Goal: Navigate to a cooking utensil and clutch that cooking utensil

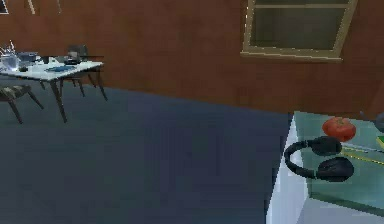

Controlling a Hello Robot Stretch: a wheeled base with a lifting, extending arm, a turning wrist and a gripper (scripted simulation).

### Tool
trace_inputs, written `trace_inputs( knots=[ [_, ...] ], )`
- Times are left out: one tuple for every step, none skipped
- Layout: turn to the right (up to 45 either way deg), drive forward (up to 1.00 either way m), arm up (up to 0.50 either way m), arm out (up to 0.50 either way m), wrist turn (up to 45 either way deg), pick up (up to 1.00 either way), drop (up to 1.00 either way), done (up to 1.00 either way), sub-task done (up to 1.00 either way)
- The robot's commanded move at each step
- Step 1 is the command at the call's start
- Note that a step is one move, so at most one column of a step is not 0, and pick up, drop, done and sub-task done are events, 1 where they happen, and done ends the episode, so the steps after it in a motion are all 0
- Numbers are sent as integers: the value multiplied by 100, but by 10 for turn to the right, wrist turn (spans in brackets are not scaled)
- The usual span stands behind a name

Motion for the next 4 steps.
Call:
trace_inputs(
  knots=[
    [270,0,0,0,0,0,0,0,0],
    [0,35,0,0,0,0,0,0,0],
    [-450,0,0,0,0,0,0,0,0],
    [-150,0,0,0,0,0,0,0,0]
  ],
)
